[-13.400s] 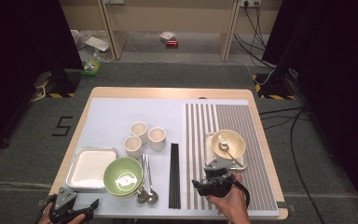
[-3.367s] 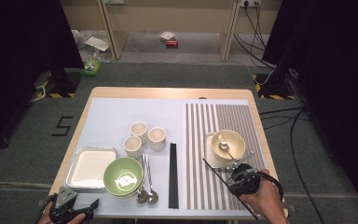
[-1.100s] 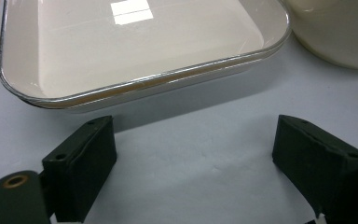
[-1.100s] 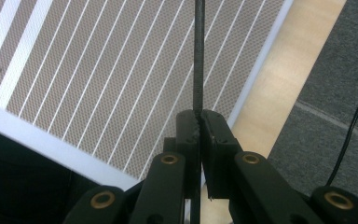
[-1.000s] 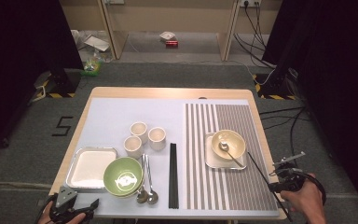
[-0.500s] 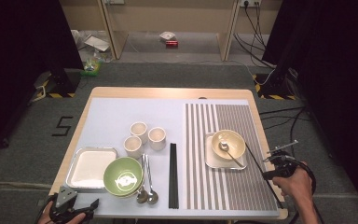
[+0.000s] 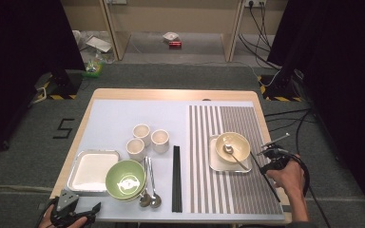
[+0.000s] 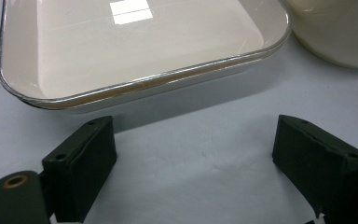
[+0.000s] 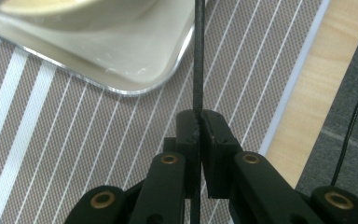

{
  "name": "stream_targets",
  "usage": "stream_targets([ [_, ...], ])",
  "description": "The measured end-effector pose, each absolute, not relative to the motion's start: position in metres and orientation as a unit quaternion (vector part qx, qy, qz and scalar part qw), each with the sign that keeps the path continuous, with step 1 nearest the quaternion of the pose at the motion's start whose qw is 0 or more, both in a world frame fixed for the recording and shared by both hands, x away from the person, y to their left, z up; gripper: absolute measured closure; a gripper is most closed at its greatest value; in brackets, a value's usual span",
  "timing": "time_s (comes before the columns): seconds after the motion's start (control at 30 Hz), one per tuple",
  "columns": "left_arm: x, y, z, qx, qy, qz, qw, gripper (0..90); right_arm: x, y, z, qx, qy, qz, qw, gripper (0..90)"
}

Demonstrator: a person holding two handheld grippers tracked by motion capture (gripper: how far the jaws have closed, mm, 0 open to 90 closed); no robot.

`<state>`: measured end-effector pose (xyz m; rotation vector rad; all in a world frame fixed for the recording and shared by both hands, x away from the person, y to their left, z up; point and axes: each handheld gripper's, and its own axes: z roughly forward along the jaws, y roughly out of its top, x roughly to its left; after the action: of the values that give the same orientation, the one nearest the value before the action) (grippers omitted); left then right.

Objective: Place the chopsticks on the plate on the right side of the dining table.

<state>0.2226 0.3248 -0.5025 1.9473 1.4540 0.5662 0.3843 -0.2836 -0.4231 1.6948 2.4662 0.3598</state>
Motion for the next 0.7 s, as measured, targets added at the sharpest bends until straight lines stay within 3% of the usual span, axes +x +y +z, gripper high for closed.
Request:
stream_targets([
  [0.7,0.223,0.325,-0.503,0.74,0.552,0.214,0.319,12.1,0.421,-0.261,-0.431,0.56,0.817,0.12,0.065,86.4],
])
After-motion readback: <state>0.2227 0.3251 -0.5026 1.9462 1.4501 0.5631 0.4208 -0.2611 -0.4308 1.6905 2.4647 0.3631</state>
